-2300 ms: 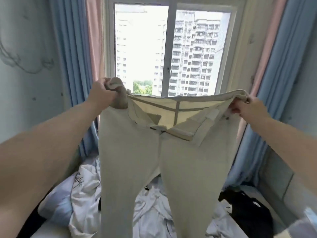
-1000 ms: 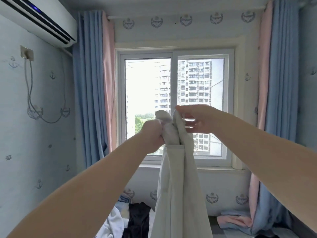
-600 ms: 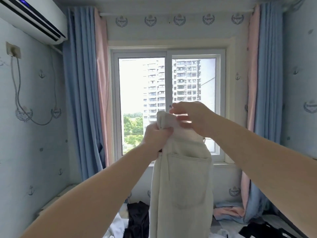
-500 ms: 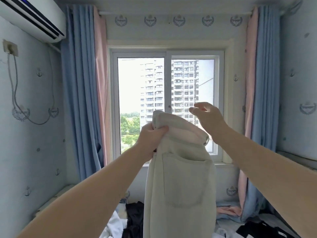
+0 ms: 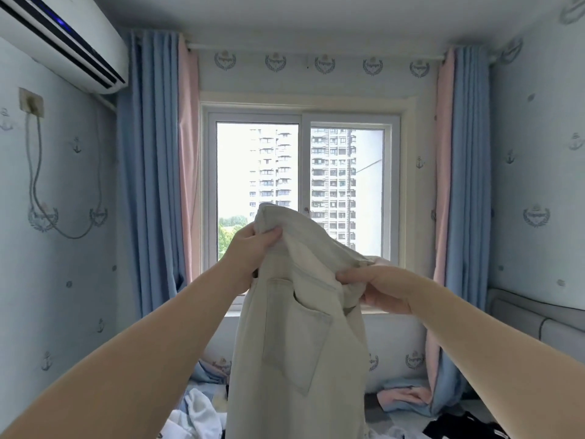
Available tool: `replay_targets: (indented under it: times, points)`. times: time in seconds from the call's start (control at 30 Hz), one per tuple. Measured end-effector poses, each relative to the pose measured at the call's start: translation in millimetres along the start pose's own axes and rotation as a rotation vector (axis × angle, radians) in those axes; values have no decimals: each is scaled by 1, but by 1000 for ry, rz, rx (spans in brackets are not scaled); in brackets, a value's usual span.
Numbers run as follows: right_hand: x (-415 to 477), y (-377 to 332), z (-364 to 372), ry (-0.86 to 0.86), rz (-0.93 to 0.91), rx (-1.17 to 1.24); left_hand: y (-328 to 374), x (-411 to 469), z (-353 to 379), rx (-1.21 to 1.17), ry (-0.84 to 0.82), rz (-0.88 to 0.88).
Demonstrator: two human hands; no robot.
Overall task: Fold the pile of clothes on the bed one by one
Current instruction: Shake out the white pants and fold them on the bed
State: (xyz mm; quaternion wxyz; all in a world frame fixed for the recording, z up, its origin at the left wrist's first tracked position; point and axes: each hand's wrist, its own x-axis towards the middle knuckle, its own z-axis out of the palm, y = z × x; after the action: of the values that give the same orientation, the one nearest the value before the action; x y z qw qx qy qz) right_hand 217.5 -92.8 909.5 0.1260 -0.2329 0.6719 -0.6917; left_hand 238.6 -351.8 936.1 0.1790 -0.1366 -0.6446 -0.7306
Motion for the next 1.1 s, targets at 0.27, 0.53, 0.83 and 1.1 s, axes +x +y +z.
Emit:
replay_targets:
  times: [0.27,0.53,0.83,1.1]
  points:
    - [-105,-75,11,495,-281,-198,67,-92,36,138,119,144]
    - [-232,-128,28,564,-498,-278,121,-207,94,495,403,386]
    - [-312,-136,22,562,-492,-310,132,-273,128,570,392,381]
    - [-297,-87,-4,589,-390,-381,71,-266,129,605,339,296]
